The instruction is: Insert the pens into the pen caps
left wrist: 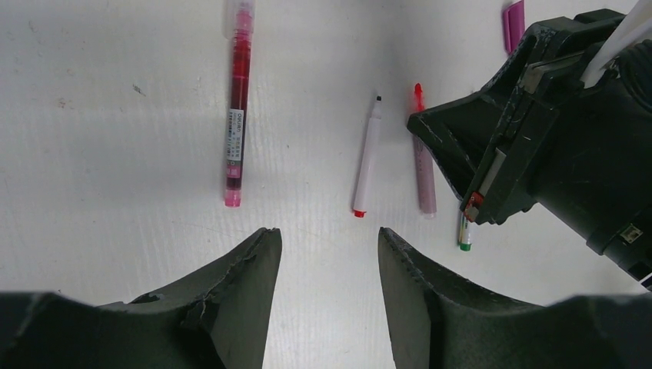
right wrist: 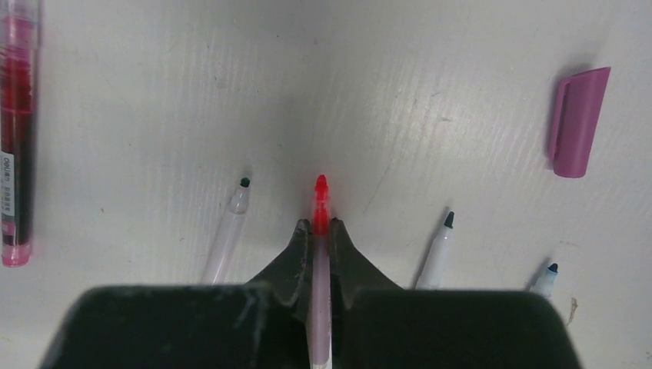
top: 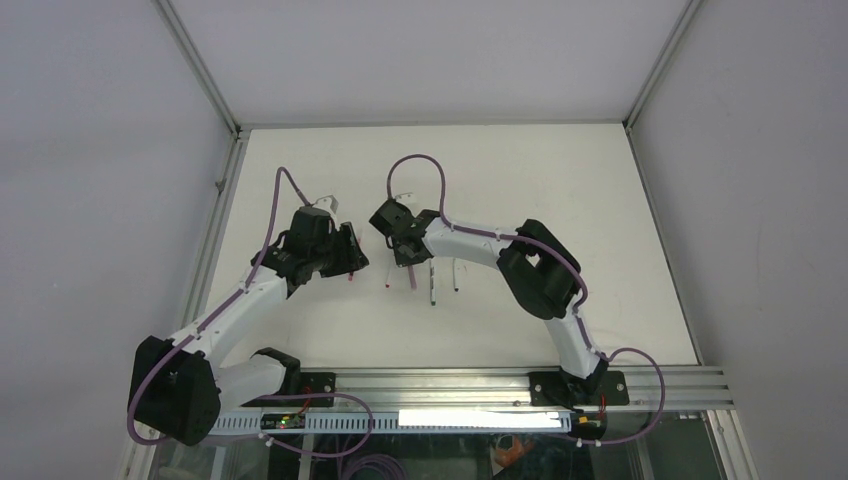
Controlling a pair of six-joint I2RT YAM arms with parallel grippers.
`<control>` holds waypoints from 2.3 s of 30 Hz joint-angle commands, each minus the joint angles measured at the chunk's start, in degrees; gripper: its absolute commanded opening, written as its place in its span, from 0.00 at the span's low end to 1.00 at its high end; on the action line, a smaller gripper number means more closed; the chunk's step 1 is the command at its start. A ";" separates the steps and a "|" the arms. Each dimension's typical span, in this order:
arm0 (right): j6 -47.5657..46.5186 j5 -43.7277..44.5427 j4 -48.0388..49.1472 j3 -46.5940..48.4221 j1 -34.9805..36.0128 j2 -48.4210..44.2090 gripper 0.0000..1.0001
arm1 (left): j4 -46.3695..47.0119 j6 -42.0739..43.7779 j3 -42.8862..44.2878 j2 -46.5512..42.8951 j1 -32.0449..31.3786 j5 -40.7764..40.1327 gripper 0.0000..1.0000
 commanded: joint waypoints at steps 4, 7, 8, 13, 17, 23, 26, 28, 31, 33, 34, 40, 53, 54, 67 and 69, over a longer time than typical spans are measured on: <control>0.32 1.76 3.53 -3.10 -0.04 -4.40 0.00 | 5.81 -0.67 -2.72 -3.05 0.12 3.37 0.51; -0.91 2.96 9.17 -7.55 -0.76 -11.83 0.00 | 14.90 -0.57 -6.27 -4.13 0.16 8.47 0.52; -1.51 3.72 10.82 -8.74 -0.95 -14.30 0.00 | 18.15 -0.56 -7.88 -4.37 0.12 10.39 0.52; -4.64 5.37 19.06 -13.79 -1.71 -23.97 0.00 | 32.66 -0.49 -11.16 -3.73 0.12 16.69 0.52; -6.38 5.05 23.37 -16.48 -1.80 -29.20 0.00 | 42.56 -1.02 -11.12 -0.37 0.03 21.70 0.52; -6.75 5.02 25.57 -19.31 -1.73 -34.09 0.00 | 51.12 -3.46 -7.75 3.75 -1.69 27.26 0.53; -7.27 5.10 26.17 -20.21 -1.80 -35.47 0.00 | 53.04 -4.01 -6.10 4.96 -3.00 28.47 0.55; -7.76 5.35 26.38 -20.93 -1.75 -36.33 0.00 | 54.39 -4.99 -5.61 5.42 -3.45 29.12 0.55; -8.10 5.54 26.82 -21.92 -1.80 -37.55 0.00 | 56.11 -6.29 -5.36 5.81 -3.89 29.80 0.56; -8.12 5.52 27.06 -22.50 -1.80 -38.18 0.00 | 56.75 -7.02 -4.97 6.43 -4.35 30.07 0.56; -8.14 5.49 27.23 -22.60 -1.80 -38.47 0.00 | 56.71 -7.08 -4.68 6.86 -4.67 29.90 0.56; -8.80 5.76 27.72 -22.89 -1.76 -40.56 0.00 | 54.08 -5.26 -2.65 10.28 -7.91 27.01 0.56; -7.73 4.41 27.80 -23.06 -1.76 -39.75 0.00 | 55.71 -4.33 1.50 14.43 -11.05 23.69 0.54; -7.56 4.48 27.79 -23.23 -1.80 -39.79 0.00 | 55.70 -4.08 1.76 14.50 -11.05 23.55 0.48; -9.70 7.94 27.99 -23.41 -1.93 -40.54 0.34 | 54.68 -2.71 2.08 16.81 -11.05 24.77 0.00; -11.49 11.21 27.87 -23.50 -3.09 -42.13 0.59 | 52.46 -1.37 2.19 17.37 -11.07 24.46 0.00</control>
